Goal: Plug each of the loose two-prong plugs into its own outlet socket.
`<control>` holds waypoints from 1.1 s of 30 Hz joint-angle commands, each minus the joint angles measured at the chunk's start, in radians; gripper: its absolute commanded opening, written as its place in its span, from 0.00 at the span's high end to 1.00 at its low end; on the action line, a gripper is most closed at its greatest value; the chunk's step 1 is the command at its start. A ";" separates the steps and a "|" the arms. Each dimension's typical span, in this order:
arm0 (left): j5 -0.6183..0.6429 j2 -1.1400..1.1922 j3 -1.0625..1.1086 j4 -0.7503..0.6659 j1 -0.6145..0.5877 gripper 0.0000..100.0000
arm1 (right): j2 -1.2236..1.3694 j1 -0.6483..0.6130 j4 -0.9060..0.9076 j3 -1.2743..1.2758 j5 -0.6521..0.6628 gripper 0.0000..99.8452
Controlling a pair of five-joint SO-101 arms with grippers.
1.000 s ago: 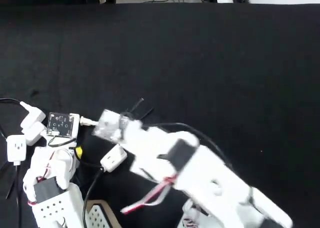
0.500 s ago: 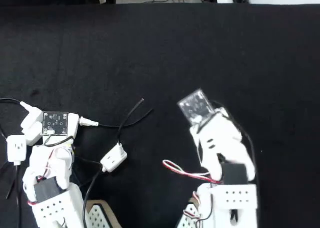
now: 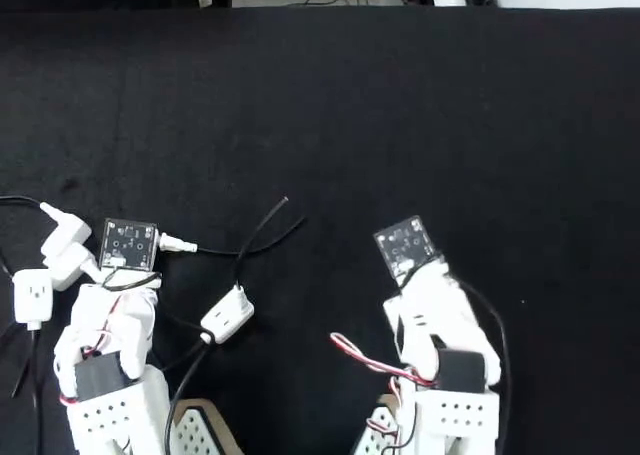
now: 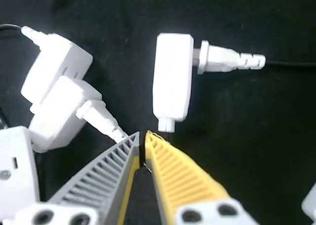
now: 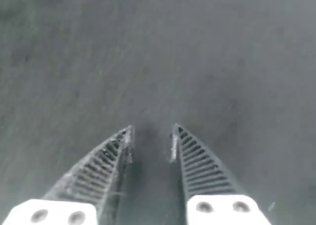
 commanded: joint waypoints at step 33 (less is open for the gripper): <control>0.006 -0.002 0.018 0.080 0.007 0.96 | -0.048 0.110 0.072 -0.005 -0.012 0.95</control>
